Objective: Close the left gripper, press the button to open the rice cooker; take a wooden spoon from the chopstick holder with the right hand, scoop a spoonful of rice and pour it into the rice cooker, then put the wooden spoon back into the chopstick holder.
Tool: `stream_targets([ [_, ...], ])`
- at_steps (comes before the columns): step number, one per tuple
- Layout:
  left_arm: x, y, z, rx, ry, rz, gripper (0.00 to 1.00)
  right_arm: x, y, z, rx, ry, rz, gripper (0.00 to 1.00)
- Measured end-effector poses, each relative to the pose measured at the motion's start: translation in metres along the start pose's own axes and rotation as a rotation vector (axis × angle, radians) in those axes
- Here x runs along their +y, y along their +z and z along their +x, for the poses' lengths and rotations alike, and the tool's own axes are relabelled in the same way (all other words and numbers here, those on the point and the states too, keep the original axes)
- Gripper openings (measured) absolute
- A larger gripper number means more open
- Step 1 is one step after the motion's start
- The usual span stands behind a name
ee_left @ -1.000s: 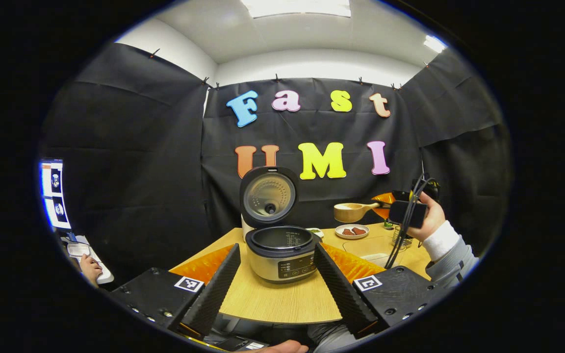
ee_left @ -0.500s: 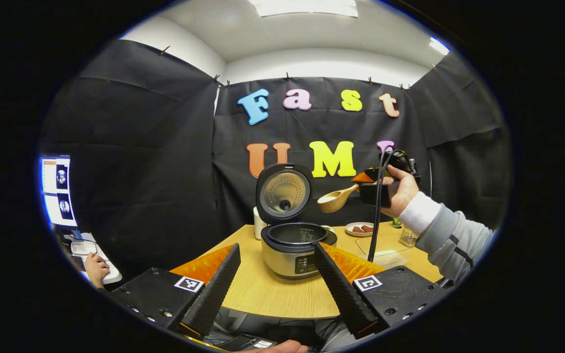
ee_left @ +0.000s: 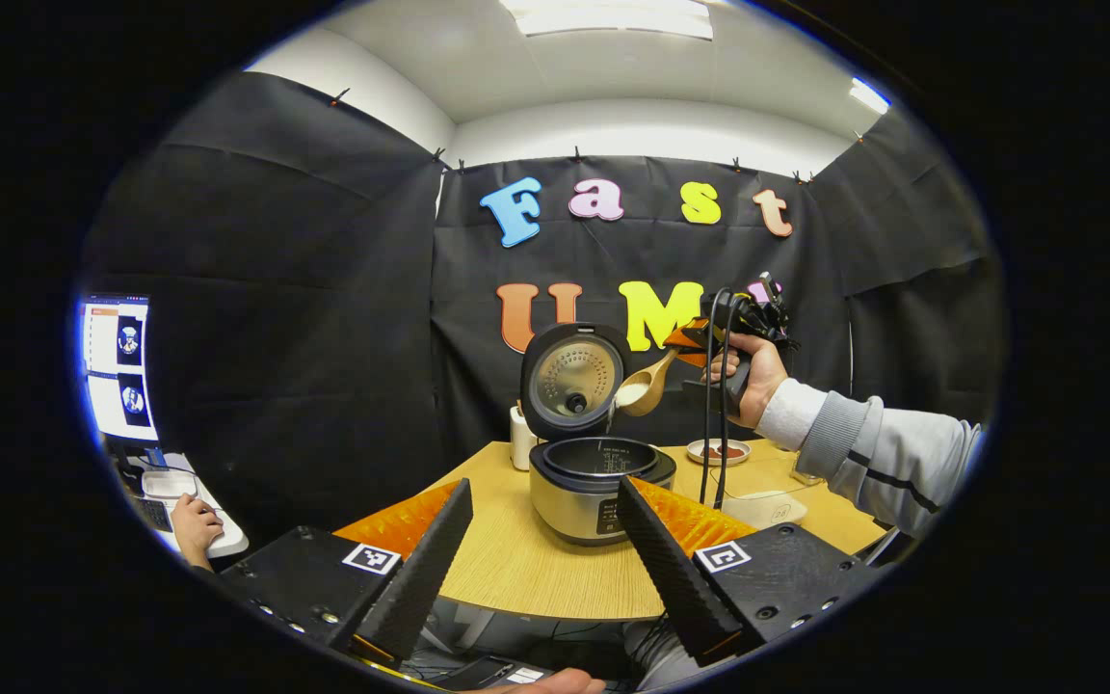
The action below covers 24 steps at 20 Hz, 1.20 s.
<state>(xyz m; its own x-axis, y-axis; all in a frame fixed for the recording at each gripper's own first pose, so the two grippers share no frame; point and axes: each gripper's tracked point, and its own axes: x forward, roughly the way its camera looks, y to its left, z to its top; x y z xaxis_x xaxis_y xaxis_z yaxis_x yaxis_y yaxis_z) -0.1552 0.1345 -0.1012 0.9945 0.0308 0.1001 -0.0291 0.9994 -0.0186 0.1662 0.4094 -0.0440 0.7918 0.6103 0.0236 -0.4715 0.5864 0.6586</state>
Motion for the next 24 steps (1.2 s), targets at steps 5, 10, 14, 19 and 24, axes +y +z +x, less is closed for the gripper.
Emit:
stream_targets([
  [5, 0.002, -0.003, 0.001, 0.009, 0.005, -0.009, 0.96, 0.004, -0.026, 0.004, 0.022, -0.009, -0.125, 0.15],
  [10, 0.001, -0.004, -0.001, 0.01, -0.004, -0.005, 0.95, 0.006, -0.037, 0.003, 0.022, -0.034, -0.274, 0.16],
  [14, 0.001, -0.002, -0.002, 0.008, 0.005, 0.011, 0.96, 0.02, -0.041, -0.001, 0.016, -0.025, -0.428, 0.16],
  [19, 0.0, -0.004, -0.002, 0.02, -0.007, 0.012, 0.96, 0.038, -0.062, -0.006, 0.052, 0.003, -0.68, 0.16],
  [24, -0.002, 0.001, -0.004, 0.011, -0.037, 0.014, 0.96, 0.047, -0.081, -0.01, 0.058, -0.007, -0.995, 0.16],
])
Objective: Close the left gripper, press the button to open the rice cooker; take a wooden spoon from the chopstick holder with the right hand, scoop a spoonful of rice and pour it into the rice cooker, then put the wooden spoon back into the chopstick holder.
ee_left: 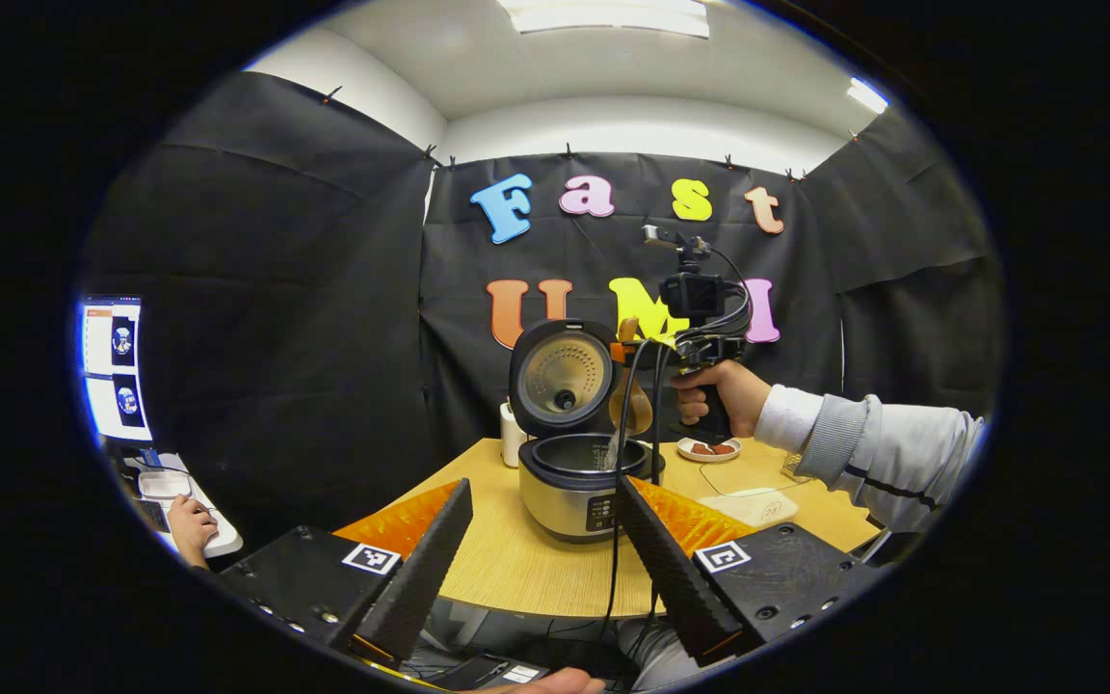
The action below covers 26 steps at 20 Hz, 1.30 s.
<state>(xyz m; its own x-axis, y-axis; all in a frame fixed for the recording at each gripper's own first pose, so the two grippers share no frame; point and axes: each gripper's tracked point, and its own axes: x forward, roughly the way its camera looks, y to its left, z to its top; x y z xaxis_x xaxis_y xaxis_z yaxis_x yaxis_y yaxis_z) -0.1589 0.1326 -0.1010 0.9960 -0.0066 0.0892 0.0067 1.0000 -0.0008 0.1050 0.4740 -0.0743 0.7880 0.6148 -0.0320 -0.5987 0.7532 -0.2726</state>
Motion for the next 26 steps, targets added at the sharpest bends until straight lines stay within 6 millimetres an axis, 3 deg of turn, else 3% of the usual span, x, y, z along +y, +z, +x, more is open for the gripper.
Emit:
stream_targets([
  [4, 0.002, -0.003, 0.002, 0.016, 0.003, -0.007, 0.96, 0.021, -0.013, -0.01, 0.008, 0.043, -0.101, 0.16],
  [8, 0.0, -0.002, 0.001, 0.016, 0.0, -0.021, 0.96, 0.018, -0.005, -0.02, -0.007, 0.037, -0.114, 0.16],
  [9, 0.001, -0.001, 0.001, 0.017, 0.006, -0.016, 1.0, 0.012, -0.002, -0.024, -0.013, 0.035, -0.108, 0.16],
  [10, 0.001, -0.001, 0.002, 0.016, 0.013, -0.011, 0.96, 0.0, 0.002, -0.03, -0.02, 0.023, -0.098, 0.14],
  [15, -0.005, 0.006, 0.0, 0.005, 0.007, -0.007, 0.96, -0.058, 0.007, -0.053, -0.032, -0.03, -0.055, 0.16],
  [18, -0.027, 0.014, 0.013, 0.005, -0.011, -0.011, 0.96, -0.101, 0.006, -0.068, -0.026, -0.072, -0.012, 0.16],
  [24, -0.049, 0.034, 0.02, -0.03, -0.033, -0.039, 1.0, -0.192, -0.012, -0.1, -0.007, -0.179, 0.062, 0.16],
  [26, -0.053, 0.041, 0.021, -0.045, -0.034, -0.043, 0.96, -0.22, -0.021, -0.112, 0.005, -0.213, 0.078, 0.16],
])
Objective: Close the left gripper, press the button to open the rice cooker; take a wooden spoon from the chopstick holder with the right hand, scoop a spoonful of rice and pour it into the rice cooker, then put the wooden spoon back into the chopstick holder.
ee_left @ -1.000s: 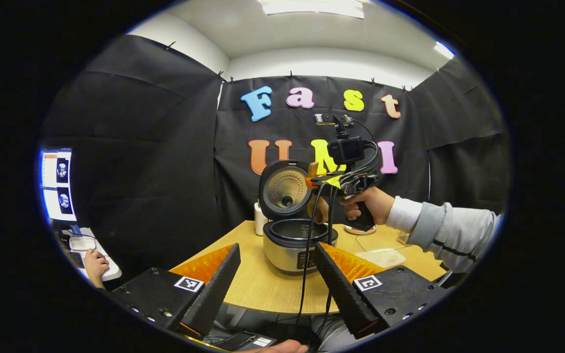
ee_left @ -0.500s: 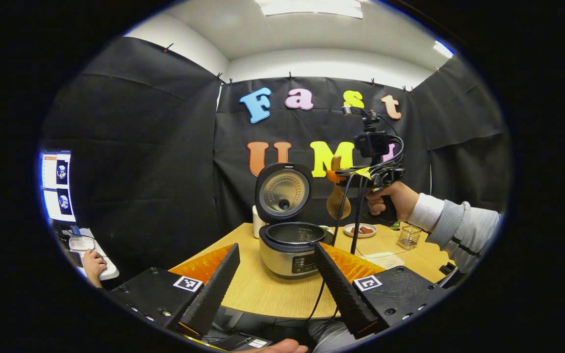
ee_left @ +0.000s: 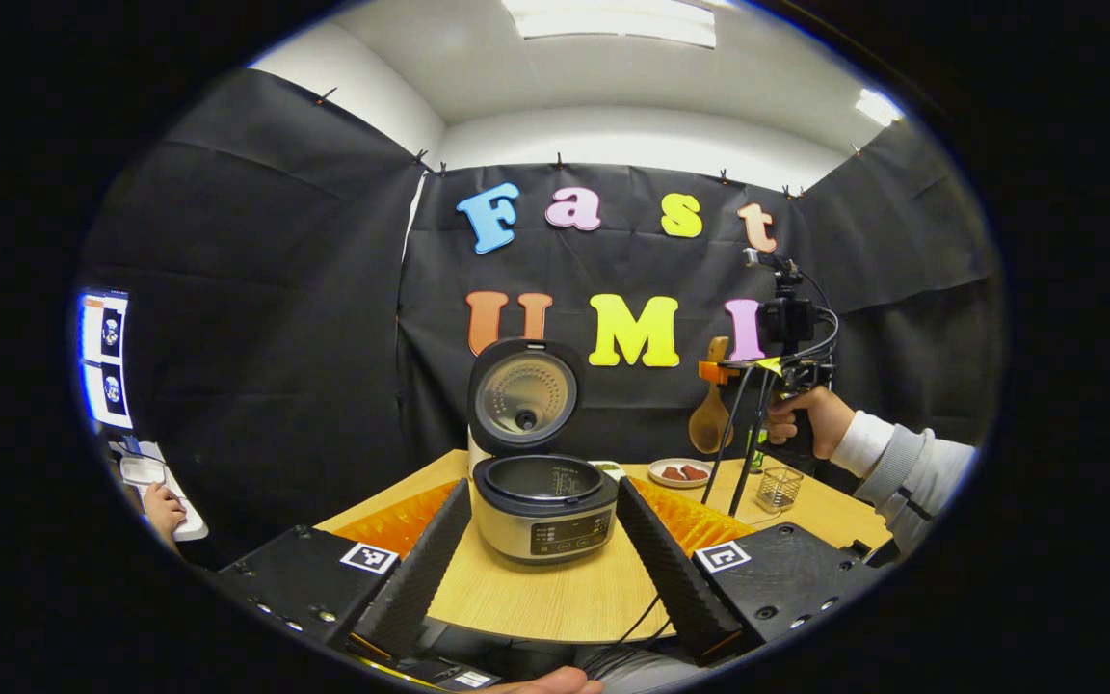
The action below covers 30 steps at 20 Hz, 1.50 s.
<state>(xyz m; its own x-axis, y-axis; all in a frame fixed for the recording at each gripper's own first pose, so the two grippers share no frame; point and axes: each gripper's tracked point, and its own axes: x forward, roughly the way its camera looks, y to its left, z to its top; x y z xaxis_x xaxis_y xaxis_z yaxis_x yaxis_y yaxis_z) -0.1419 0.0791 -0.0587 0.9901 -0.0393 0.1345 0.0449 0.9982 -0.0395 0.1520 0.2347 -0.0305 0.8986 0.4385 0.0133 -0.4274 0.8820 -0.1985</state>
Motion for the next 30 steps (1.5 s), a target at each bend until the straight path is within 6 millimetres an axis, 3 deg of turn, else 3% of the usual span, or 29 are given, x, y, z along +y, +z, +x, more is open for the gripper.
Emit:
stream_targets([
  [8, -0.026, -0.002, 0.009, 0.006, -0.029, -0.014, 0.97, -0.123, -0.022, -0.02, 0.008, -0.155, 0.07, 0.16],
  [15, -0.036, -0.004, 0.017, 0.005, -0.021, -0.007, 0.98, -0.205, -0.069, -0.013, 0.037, -0.269, 0.084, 0.17],
  [23, -0.041, -0.014, 0.037, 0.03, -0.006, 0.011, 0.97, -0.247, -0.117, 0.003, 0.066, -0.311, 0.151, 0.18],
  [30, -0.043, -0.024, 0.043, 0.06, 0.004, 0.012, 0.97, -0.249, -0.136, 0.007, 0.088, -0.289, 0.213, 0.19],
])
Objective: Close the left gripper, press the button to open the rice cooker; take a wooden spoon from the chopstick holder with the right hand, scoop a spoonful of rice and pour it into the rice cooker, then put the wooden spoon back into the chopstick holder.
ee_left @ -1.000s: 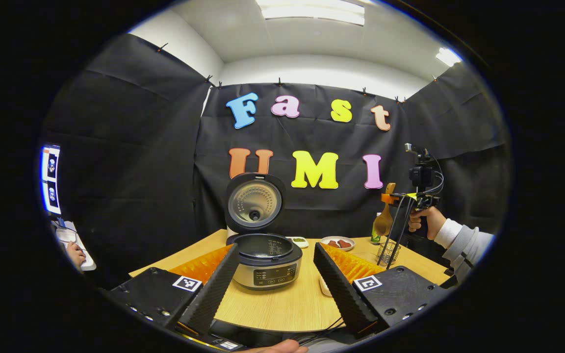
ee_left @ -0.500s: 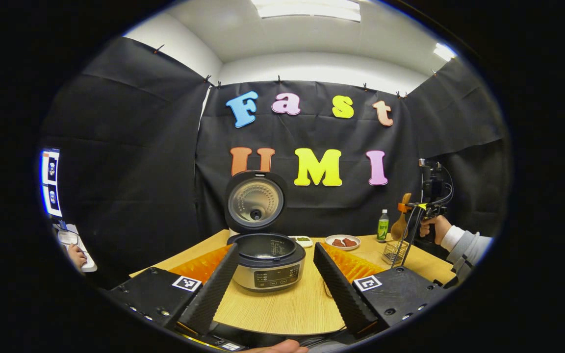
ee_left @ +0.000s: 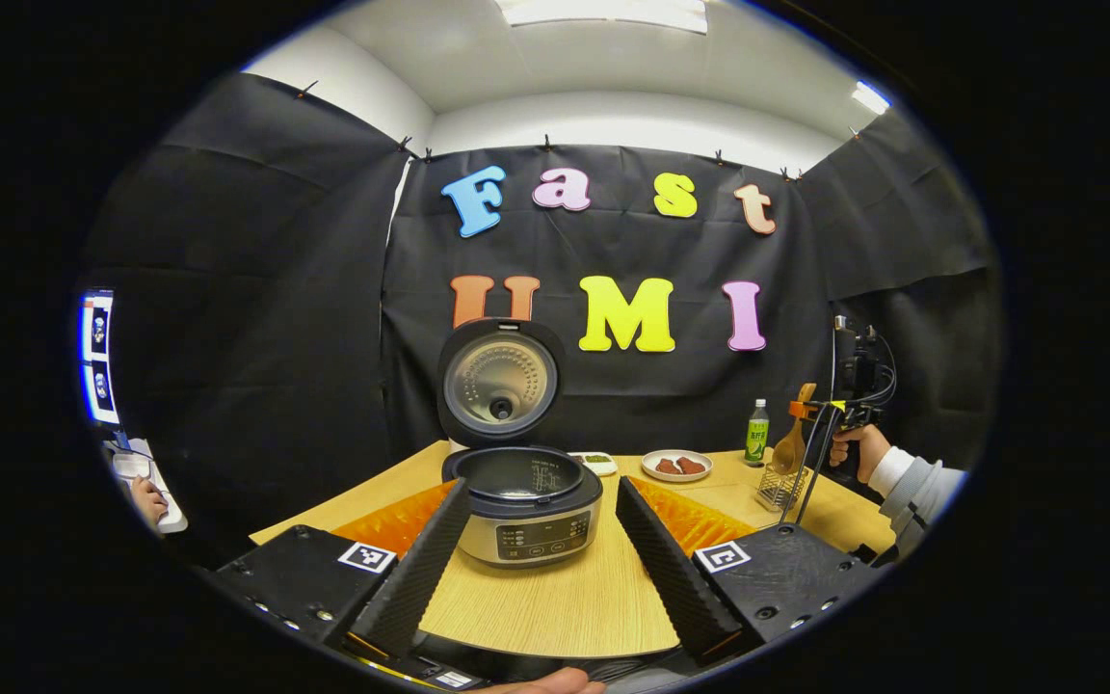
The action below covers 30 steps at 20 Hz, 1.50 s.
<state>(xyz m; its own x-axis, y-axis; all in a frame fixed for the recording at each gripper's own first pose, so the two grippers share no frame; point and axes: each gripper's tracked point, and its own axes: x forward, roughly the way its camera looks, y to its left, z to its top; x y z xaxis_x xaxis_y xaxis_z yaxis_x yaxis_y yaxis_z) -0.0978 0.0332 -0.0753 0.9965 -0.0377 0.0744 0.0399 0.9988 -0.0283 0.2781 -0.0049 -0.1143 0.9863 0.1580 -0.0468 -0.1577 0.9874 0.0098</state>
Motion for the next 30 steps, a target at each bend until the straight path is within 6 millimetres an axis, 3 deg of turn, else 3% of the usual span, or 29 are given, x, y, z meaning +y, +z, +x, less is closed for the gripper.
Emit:
stream_targets([
  [2, -0.002, -0.001, 0.0, 0.002, -0.001, 0.005, 0.97, 0.006, -0.004, 0.002, 0.017, 0.034, 0.007, 0.2],
  [5, -0.008, -0.003, -0.001, 0.005, -0.03, -0.037, 0.97, 0.002, -0.001, 0.0, 0.013, 0.041, 0.031, 0.33],
  [10, -0.007, -0.012, 0.005, 0.038, -0.018, -0.053, 0.97, -0.012, -0.002, 0.0, 0.008, 0.003, 0.015, 0.89],
  [12, -0.01, -0.013, 0.005, 0.037, -0.009, -0.027, 0.95, -0.018, 0.001, -0.006, 0.002, -0.019, 0.008, 1.0],
  [16, -0.016, -0.012, 0.015, 0.031, -0.012, 0.007, 0.94, -0.023, 0.026, -0.024, -0.077, -0.051, -0.008, 1.0],
  [20, -0.003, 0.005, 0.037, 0.016, 0.03, -0.002, 0.94, -0.018, 0.054, -0.063, -0.137, -0.075, -0.005, 0.99],
  [25, 0.02, 0.047, 0.073, -0.024, 0.078, 0.054, 0.95, 0.019, 0.068, -0.125, -0.146, -0.003, 0.032, 1.0],
  [27, 0.032, 0.066, 0.085, -0.046, 0.103, 0.087, 0.89, 0.028, 0.069, -0.15, -0.143, 0.003, 0.035, 0.99],
  [28, 0.036, 0.076, 0.089, -0.057, 0.109, 0.073, 0.94, 0.03, 0.07, -0.164, -0.15, -0.006, 0.042, 0.99],
  [30, 0.035, 0.092, 0.099, -0.06, 0.089, 0.041, 0.94, 0.033, 0.07, -0.189, -0.168, -0.025, 0.042, 0.99],
])
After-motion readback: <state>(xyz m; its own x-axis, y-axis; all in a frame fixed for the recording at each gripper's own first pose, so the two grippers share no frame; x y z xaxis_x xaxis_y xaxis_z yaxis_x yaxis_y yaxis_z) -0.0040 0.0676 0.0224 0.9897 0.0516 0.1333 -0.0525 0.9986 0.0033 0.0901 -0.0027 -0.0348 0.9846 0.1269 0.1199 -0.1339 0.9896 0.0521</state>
